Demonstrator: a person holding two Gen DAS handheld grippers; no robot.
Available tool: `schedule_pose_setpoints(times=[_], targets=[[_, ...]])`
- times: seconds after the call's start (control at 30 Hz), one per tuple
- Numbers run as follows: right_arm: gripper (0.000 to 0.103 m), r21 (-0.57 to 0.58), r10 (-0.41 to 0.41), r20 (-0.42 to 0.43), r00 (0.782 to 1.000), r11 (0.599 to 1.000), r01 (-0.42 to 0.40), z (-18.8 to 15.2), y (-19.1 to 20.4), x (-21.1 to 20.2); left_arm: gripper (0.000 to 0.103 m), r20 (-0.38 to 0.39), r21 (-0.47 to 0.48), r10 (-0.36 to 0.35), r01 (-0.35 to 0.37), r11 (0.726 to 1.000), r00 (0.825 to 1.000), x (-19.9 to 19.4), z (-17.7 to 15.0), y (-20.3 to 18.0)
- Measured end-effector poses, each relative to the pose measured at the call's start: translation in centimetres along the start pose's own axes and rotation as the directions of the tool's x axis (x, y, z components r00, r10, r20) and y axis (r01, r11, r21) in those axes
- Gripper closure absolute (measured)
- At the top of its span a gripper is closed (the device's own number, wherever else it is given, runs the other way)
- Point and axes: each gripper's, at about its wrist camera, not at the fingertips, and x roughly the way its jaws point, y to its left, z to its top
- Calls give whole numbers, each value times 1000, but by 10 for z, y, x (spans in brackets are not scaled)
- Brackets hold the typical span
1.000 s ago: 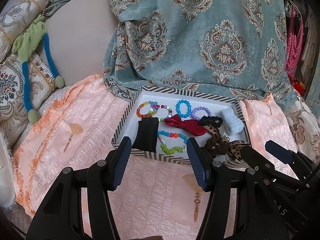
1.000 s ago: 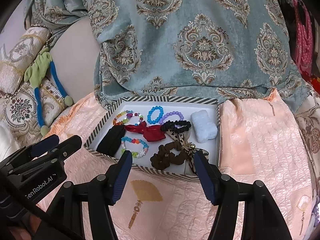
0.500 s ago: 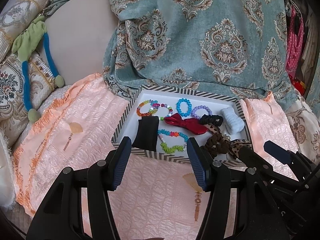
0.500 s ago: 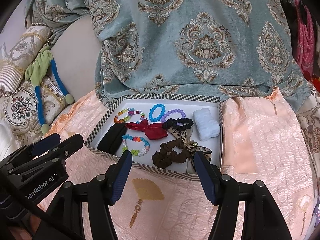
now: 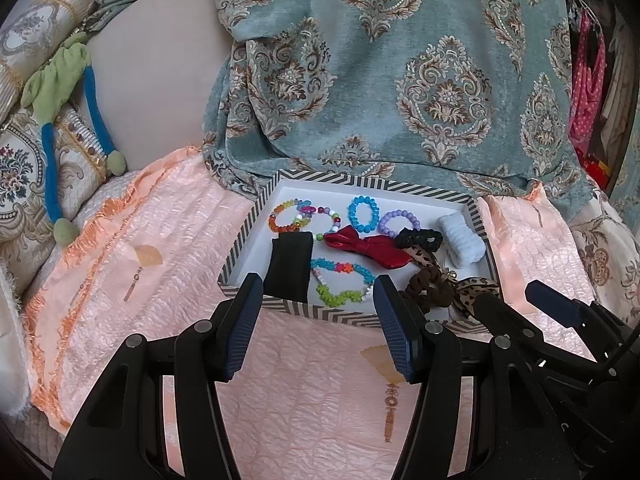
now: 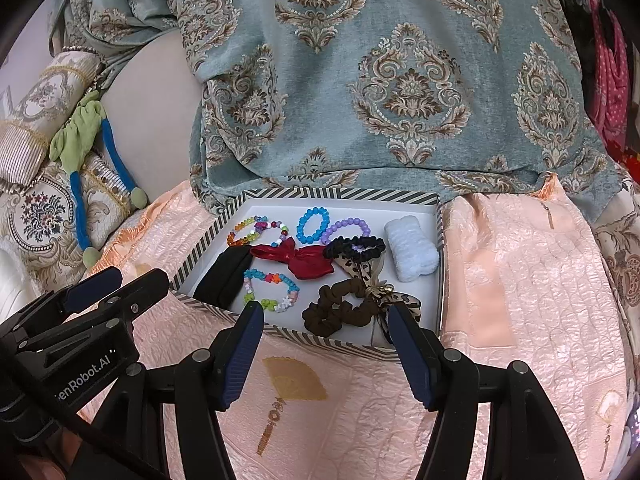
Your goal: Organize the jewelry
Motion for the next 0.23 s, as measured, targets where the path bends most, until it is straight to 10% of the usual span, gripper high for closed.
schedule_pose_setpoints(times=[0.23], targets=[[40, 18, -7, -5, 1000, 1000, 7, -3, -10, 1, 46, -2, -7, -16, 16, 1000, 1000, 0, -1, 1]])
